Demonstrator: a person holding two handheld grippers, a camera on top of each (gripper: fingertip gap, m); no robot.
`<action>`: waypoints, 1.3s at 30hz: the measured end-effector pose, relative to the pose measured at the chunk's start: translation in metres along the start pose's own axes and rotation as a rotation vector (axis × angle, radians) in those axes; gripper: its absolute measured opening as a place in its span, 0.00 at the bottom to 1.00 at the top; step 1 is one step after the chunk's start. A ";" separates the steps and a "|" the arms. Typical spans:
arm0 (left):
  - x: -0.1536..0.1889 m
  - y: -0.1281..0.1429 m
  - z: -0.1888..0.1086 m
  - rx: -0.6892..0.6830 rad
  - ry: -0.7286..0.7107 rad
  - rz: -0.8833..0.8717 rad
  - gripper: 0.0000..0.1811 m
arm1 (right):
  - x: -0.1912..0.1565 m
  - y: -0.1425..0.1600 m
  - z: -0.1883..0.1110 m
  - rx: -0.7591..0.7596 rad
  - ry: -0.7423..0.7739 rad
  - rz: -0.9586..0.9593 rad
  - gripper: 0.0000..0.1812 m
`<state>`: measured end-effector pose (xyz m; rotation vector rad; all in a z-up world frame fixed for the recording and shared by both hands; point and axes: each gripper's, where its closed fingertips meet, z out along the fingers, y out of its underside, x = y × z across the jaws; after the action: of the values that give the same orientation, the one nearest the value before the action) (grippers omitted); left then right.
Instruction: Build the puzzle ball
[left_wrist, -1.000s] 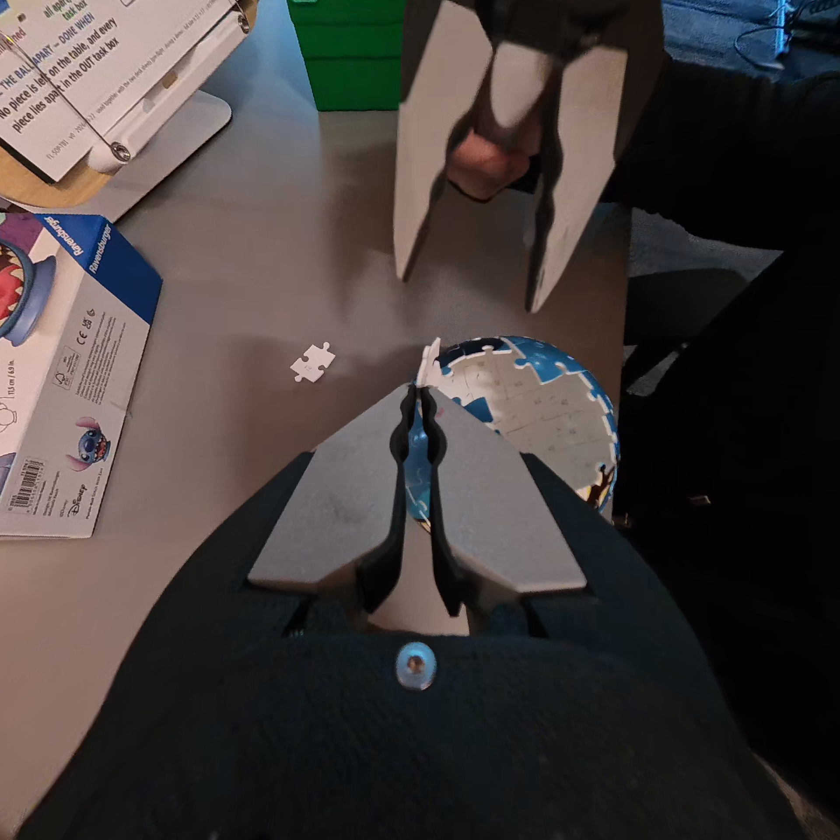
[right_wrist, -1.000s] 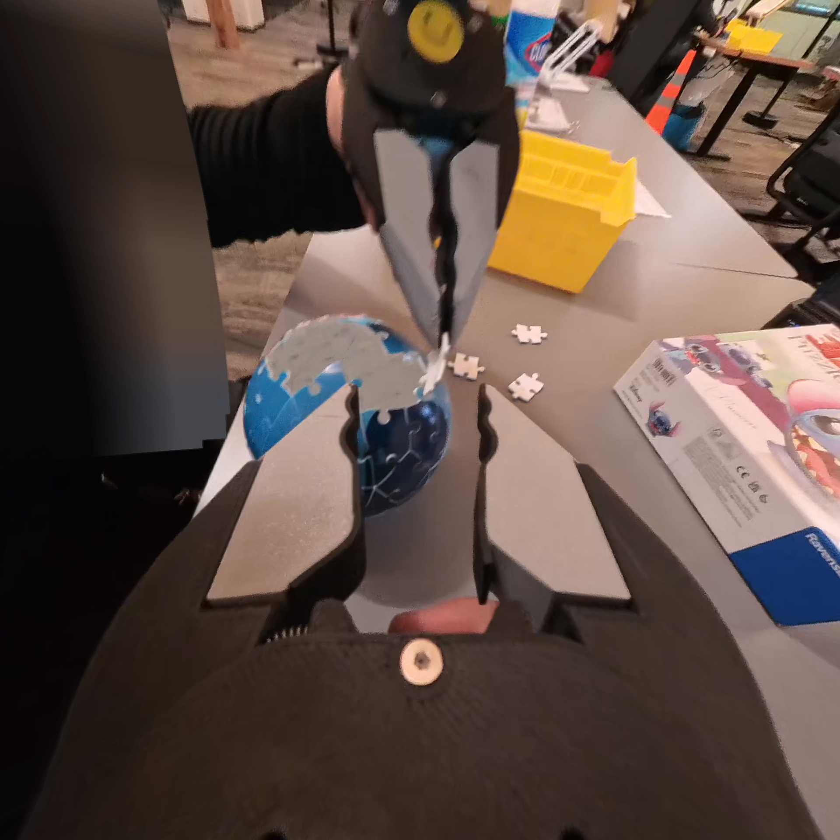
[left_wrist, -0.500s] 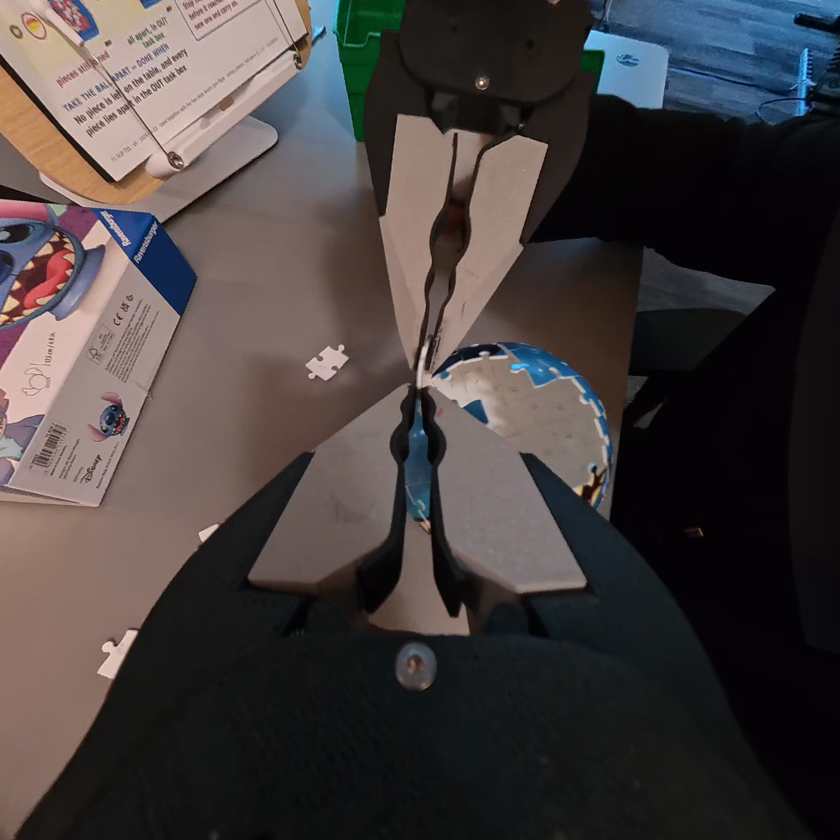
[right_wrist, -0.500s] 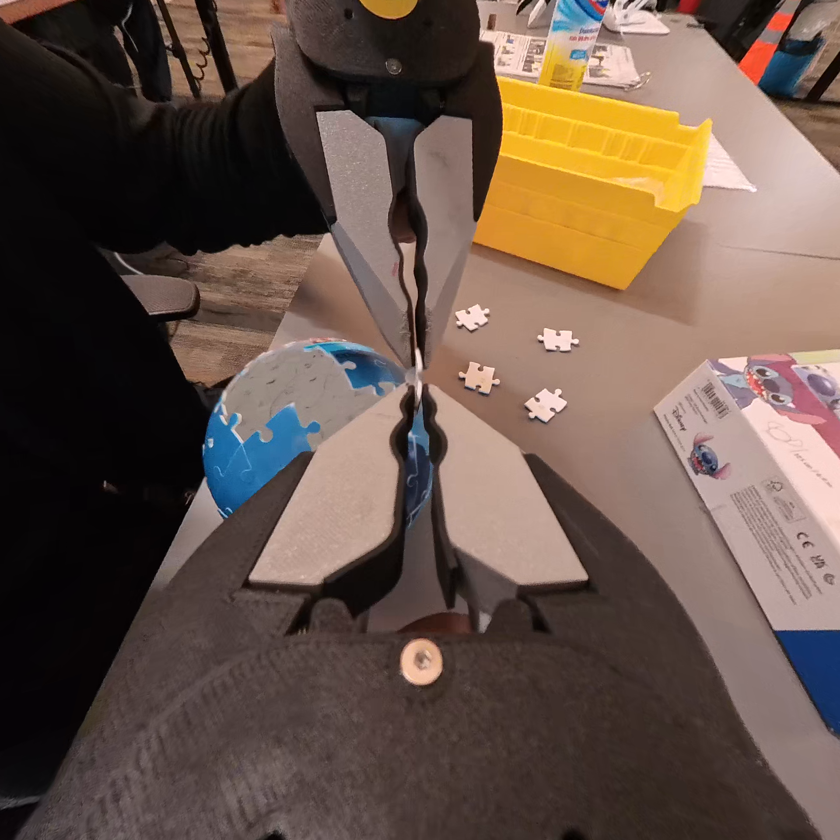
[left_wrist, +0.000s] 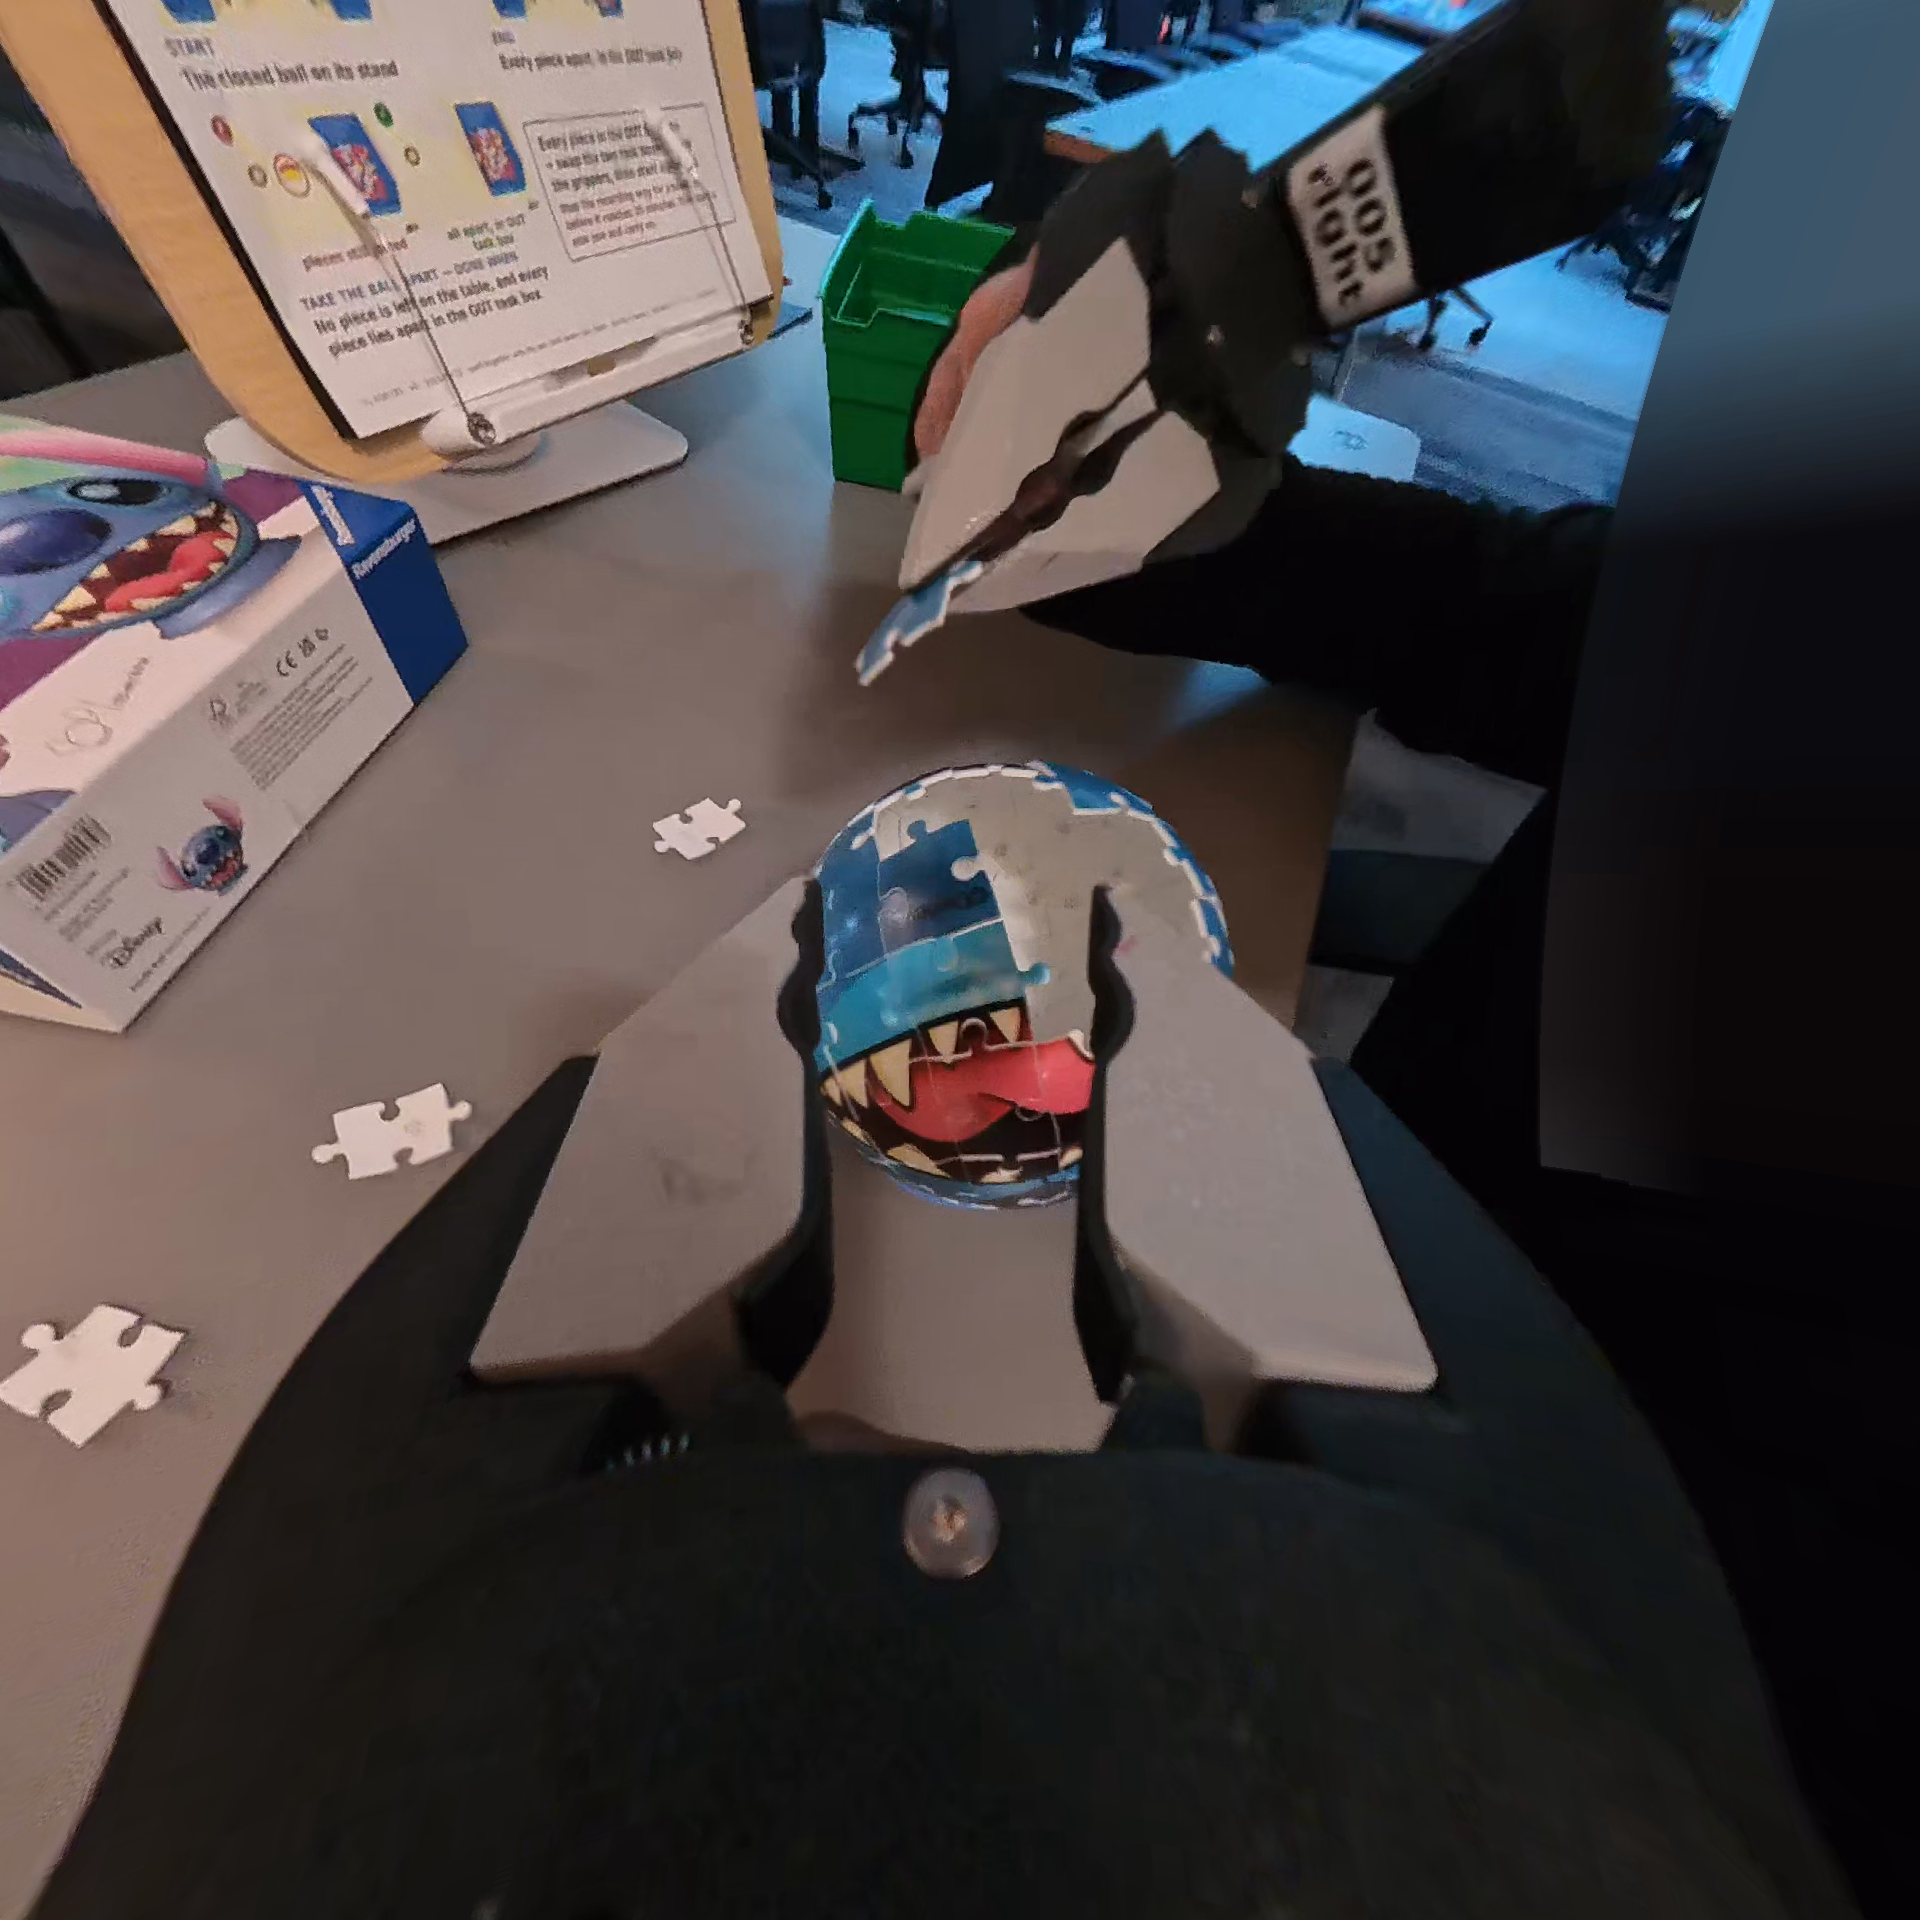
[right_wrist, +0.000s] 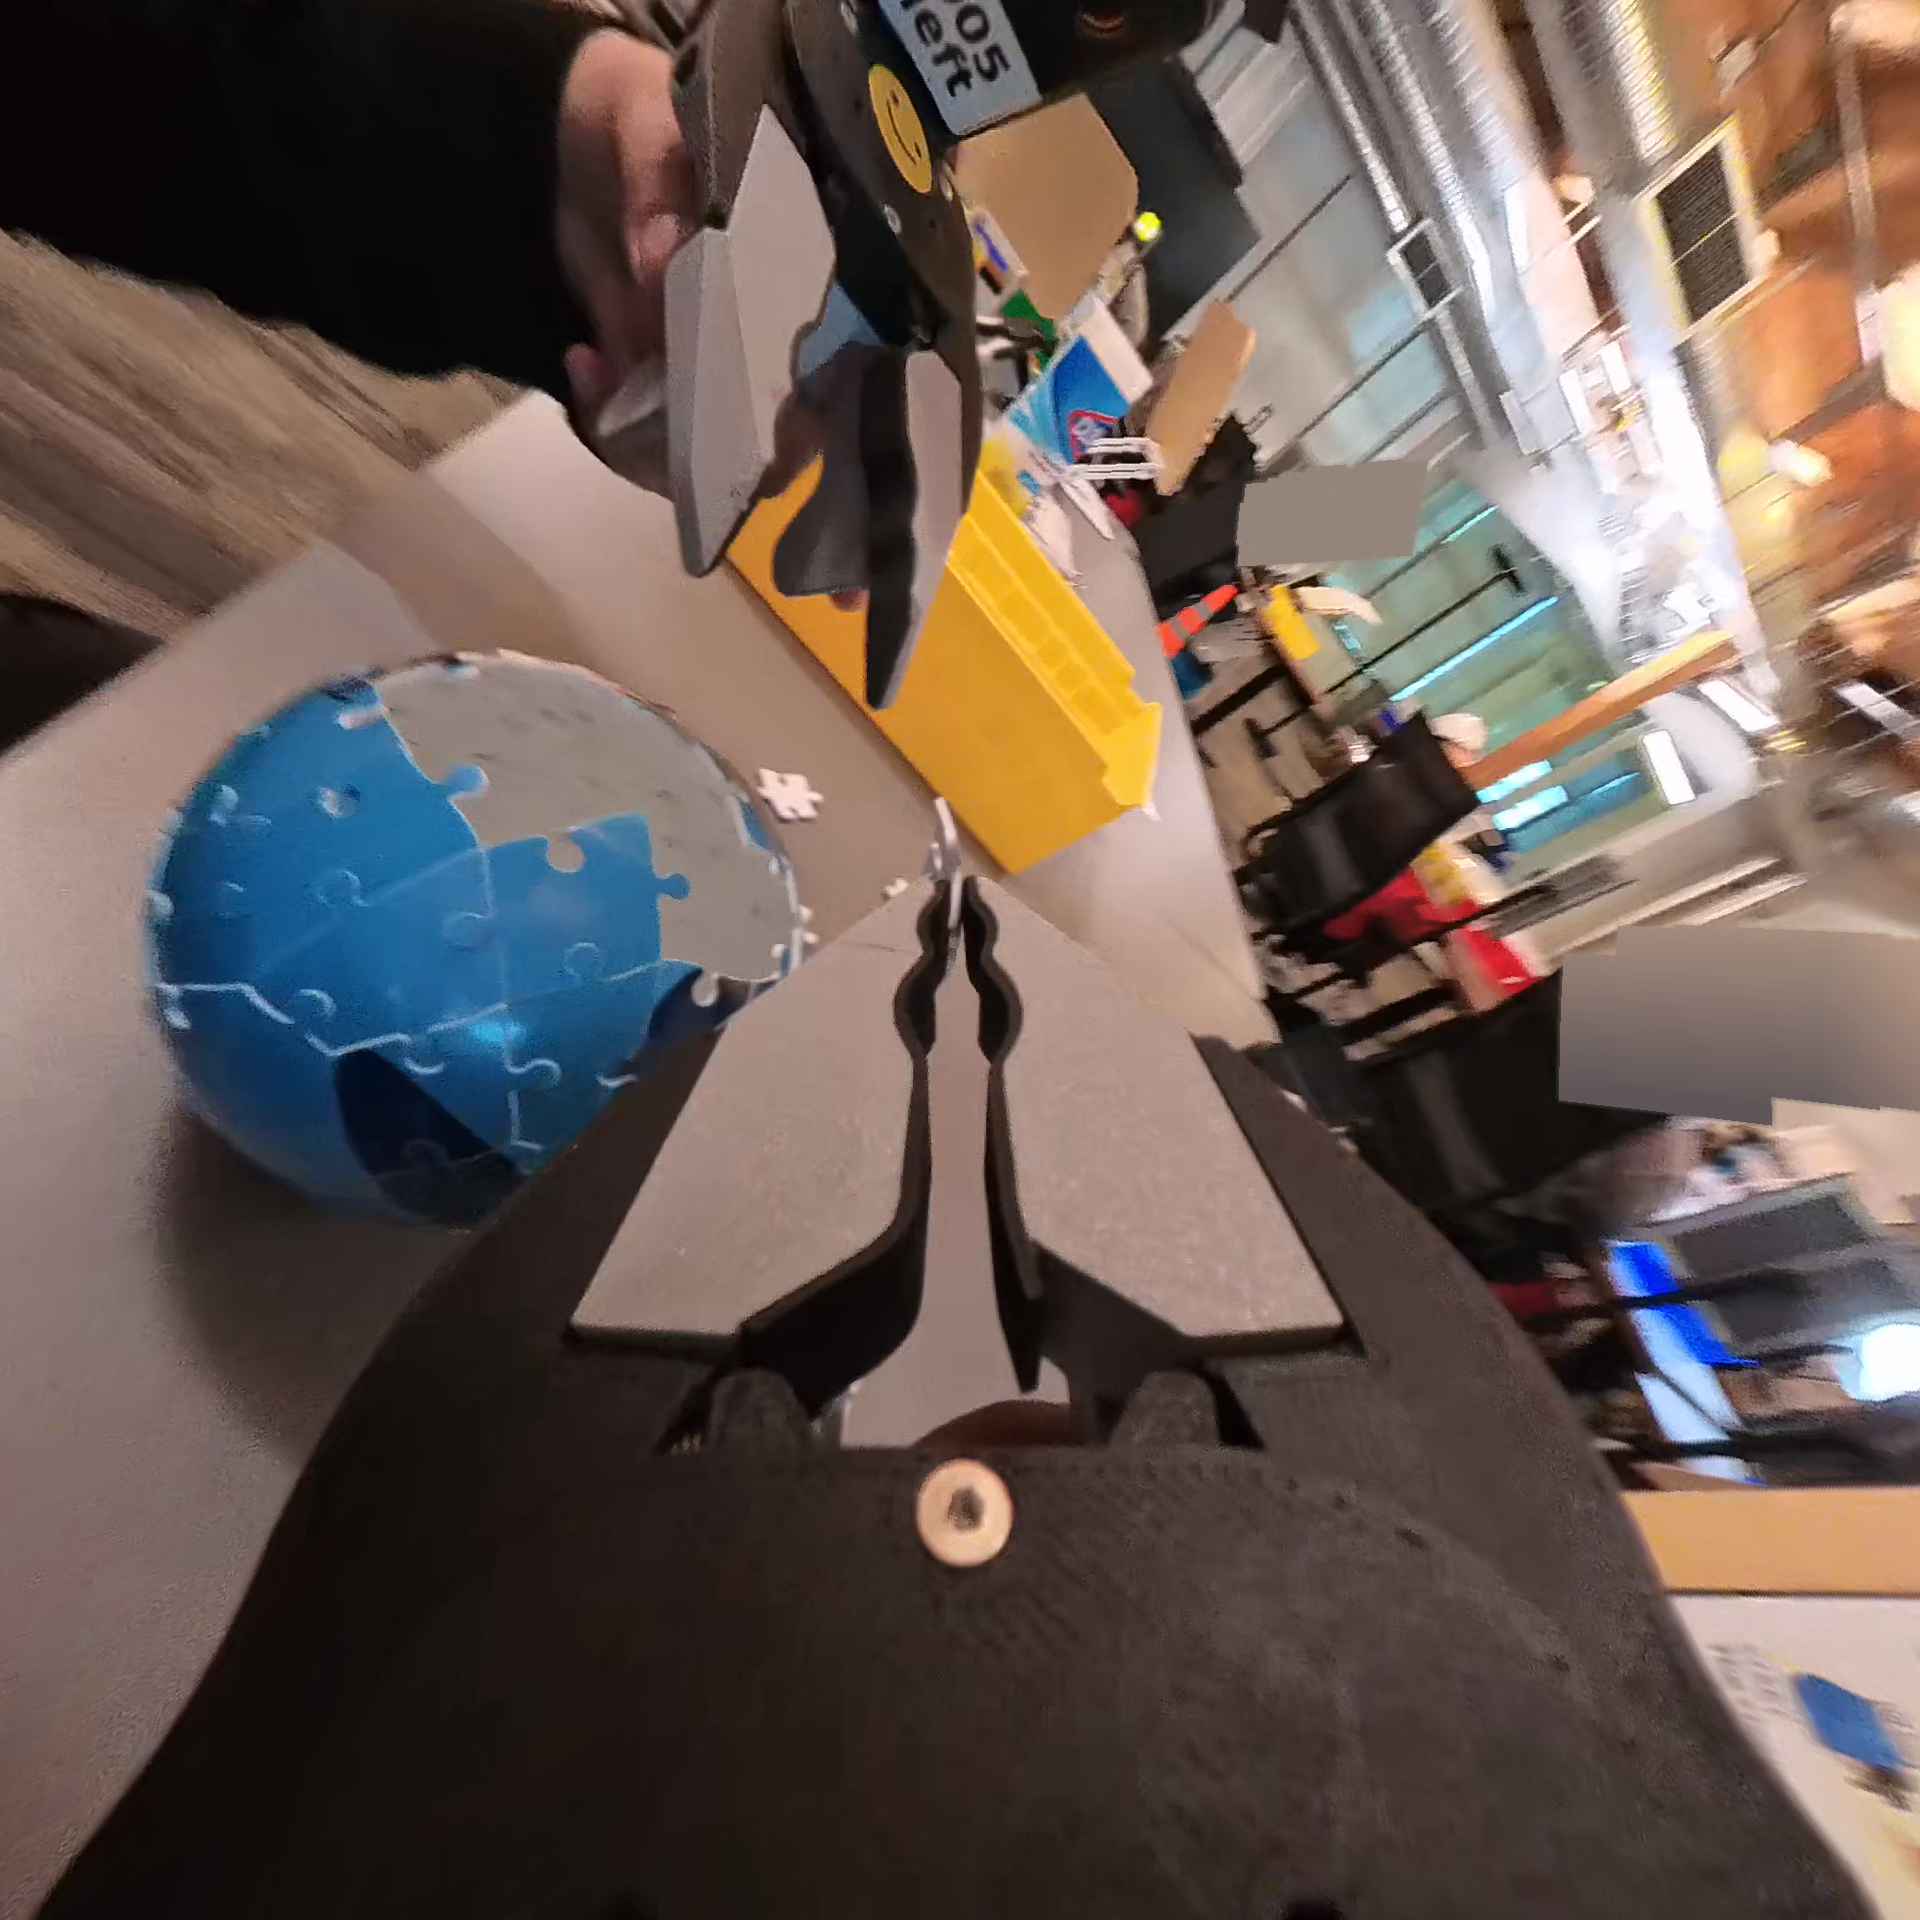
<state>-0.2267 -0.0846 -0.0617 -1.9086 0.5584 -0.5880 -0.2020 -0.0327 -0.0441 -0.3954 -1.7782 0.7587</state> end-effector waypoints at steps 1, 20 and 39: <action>-0.001 0.004 0.005 -0.032 -0.013 0.008 0.27 | 0.001 -0.001 0.001 0.002 0.021 -0.040 0.00; 0.011 0.001 0.035 -0.284 0.182 -0.028 0.26 | 0.017 0.013 -0.026 0.041 -0.073 0.055 0.00; 0.000 0.088 -0.005 -0.194 -0.057 -0.020 0.59 | 0.013 0.051 -0.054 -0.002 0.196 0.259 0.00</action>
<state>-0.2402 -0.1214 -0.1406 -2.1088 0.5775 -0.5048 -0.1605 0.0287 -0.0582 -0.6875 -1.5611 0.8679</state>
